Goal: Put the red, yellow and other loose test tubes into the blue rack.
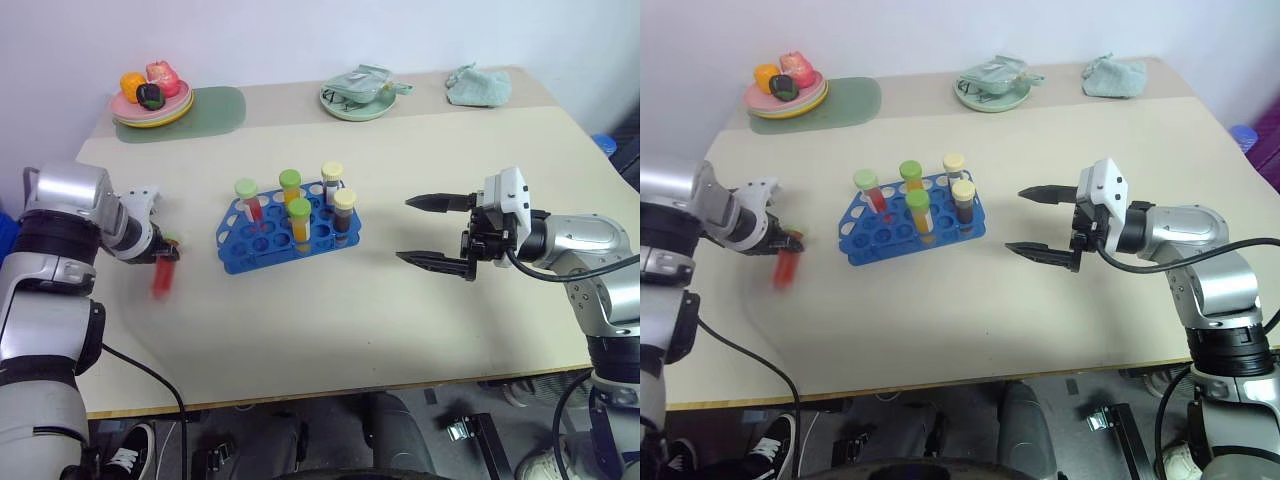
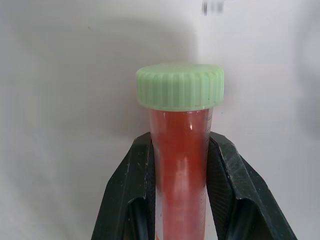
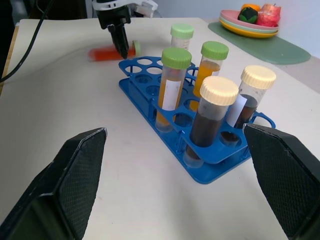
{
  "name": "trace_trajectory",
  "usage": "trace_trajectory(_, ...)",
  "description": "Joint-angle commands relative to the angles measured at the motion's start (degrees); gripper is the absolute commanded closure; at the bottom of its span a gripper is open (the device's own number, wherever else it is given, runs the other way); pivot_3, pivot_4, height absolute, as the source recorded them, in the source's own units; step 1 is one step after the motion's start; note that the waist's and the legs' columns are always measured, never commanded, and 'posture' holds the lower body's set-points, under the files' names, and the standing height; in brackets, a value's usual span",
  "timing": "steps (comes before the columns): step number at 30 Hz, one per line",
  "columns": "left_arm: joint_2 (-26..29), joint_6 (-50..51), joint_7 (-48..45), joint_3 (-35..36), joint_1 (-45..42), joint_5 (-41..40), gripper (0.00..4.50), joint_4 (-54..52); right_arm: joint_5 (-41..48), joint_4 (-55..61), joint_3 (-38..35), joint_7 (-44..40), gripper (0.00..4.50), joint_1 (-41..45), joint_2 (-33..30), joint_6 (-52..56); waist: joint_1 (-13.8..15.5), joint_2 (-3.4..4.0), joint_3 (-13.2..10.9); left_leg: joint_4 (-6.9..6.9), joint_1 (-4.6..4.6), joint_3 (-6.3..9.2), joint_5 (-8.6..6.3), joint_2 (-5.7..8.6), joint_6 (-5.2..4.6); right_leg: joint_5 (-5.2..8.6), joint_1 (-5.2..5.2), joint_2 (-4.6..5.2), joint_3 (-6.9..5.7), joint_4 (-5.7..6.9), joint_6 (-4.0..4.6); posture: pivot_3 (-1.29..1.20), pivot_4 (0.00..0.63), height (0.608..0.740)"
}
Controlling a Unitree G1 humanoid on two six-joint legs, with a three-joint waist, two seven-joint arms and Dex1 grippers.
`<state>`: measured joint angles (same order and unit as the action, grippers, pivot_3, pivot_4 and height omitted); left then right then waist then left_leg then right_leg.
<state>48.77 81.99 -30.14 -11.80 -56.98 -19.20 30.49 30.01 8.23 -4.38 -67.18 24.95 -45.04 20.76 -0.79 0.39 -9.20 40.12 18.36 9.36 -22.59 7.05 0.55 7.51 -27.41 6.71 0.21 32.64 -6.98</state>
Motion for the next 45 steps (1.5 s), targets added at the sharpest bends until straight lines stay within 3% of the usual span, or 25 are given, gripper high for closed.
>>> trace_trajectory(1,1.75,-11.29,0.81,7.33,3.58,1.14,3.73,-11.01,0.28,0.97,-1.18,0.25,0.0,0.51,0.08,-1.08,0.02,0.0,0.0,0.01,0.02,-0.01,0.0,-0.01,0.0,0.0,-0.03,0.01,0.0,0.02,0.0,0.0,0.15,0.74)
trace_trajectory(3,1.58,-20.71,-3.64,10.86,8.73,-0.86,3.73,-17.91,0.15,0.46,-1.13,0.19,0.0,0.63,0.15,-1.32,0.17,0.0,0.0,0.0,0.02,-0.01,0.0,-0.02,0.0,0.0,-0.03,0.03,0.0,0.0,0.0,0.0,0.15,0.74)
trace_trajectory(9,0.49,-38.77,-5.16,17.36,18.05,0.29,3.73,-31.03,-0.33,-1.57,-0.87,-0.42,0.0,2.42,0.0,-2.02,0.15,0.0,0.0,0.01,0.02,-0.03,0.0,-0.02,0.0,0.0,0.0,0.05,-0.02,-0.04,0.0,0.0,0.15,0.74)
trace_trajectory(12,-4.15,-46.77,-8.6,27.11,22.38,-6.99,3.73,-34.91,-0.5,-2.17,-1.2,-0.65,0.0,2.42,-0.32,-2.25,0.18,-0.01,0.0,0.0,0.03,-0.04,0.0,-0.04,0.0,0.0,0.01,0.06,-0.02,-0.1,0.0,0.0,0.15,0.74)
trace_trajectory(16,-7.87,-56.06,-10.41,31.73,30.17,-8.59,3.73,-40.68,-0.6,-2.2,-1.45,-1.19,0.0,1.95,-1.02,-2.44,0.04,0.04,0.03,-0.03,0.0,-0.11,0.0,-0.06,0.0,-0.01,0.0,0.05,-0.03,-0.2,0.01,0.0,0.15,0.74)
trace_trajectory(24,-12.88,-74.46,-17.31,27.12,40.64,-4.44,3.73,-43.19,-0.41,-2.19,-1.77,-1.2,0.0,2.28,-1.61,-1.97,0.65,0.03,0.04,0.02,-0.02,-0.32,-0.02,-0.05,-0.04,-0.03,0.12,0.08,-0.07,-0.32,0.04,0.0,0.15,0.74)
trace_trajectory(31,-20.07,-87.65,-14.67,20.78,42.35,3.0,3.73,-38.04,-0.13,-1.38,-2.15,-0.9,0.0,2.06,-2.25,-1.2,1.63,0.02,0.04,0.03,-0.03,-0.4,-0.02,-0.07,-0.05,-0.07,0.13,0.07,-0.06,-0.34,0.09,0.0,0.15,0.74)
trace_trajectory(45,-27.06,-93.63,-12.6,13.79,39.68,5.91,3.73,-30.39,0.34,0.77,-3.21,0.1,0.0,0.69,-3.11,0.07,1.61,0.02,0.06,0.05,-0.04,-0.41,-0.02,-0.08,-0.06,-0.08,0.16,0.06,-0.07,-0.36,0.09,0.0,0.15,0.74)
